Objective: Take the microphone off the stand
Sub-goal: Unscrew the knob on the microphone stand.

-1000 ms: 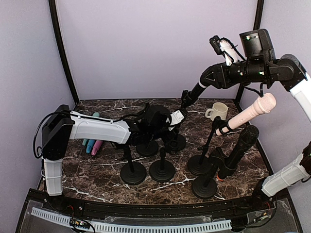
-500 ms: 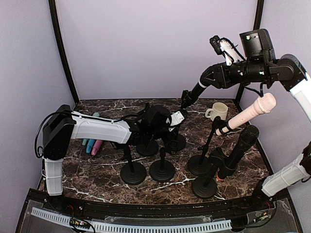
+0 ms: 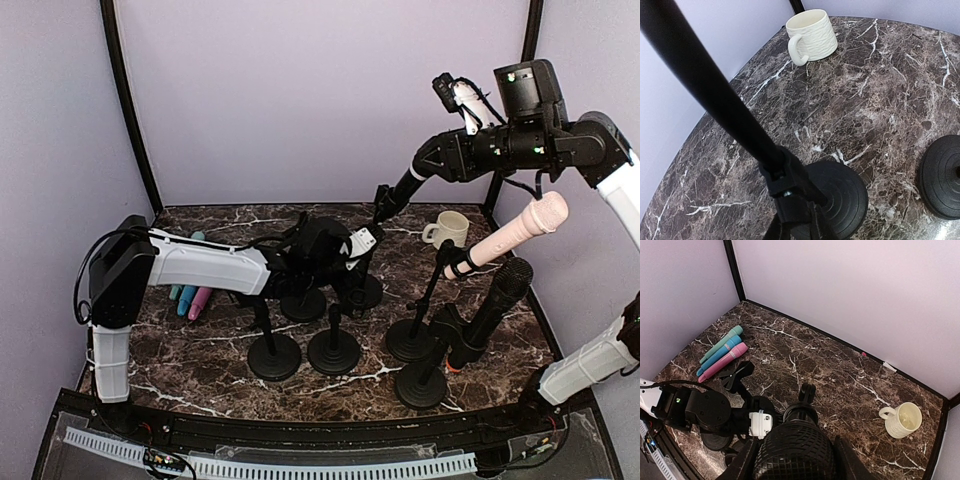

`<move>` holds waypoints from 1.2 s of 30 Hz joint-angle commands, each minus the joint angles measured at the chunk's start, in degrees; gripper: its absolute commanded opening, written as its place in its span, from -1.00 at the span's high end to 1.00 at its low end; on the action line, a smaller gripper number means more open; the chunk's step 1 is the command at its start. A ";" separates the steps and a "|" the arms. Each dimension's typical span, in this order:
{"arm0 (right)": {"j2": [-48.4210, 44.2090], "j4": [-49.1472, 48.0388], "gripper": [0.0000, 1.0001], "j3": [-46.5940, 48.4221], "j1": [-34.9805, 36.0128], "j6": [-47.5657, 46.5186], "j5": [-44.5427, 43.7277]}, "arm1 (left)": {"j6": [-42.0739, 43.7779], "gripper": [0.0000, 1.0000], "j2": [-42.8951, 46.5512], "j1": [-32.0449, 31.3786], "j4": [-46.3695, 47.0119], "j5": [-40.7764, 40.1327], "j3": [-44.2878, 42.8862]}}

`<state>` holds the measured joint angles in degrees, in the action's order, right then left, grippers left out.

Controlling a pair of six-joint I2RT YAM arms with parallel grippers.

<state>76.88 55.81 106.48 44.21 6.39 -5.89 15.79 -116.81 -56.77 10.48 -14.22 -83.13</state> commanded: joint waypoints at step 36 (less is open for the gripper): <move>-2.22 -5.20 0.41 0.08 0.71 0.48 1.15 | -37.20 0.33 6.23 7.50 -0.22 26.84 1.72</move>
<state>76.60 55.90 106.45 44.51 6.09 -5.34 -19.64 -112.73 -49.98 10.68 12.86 -80.01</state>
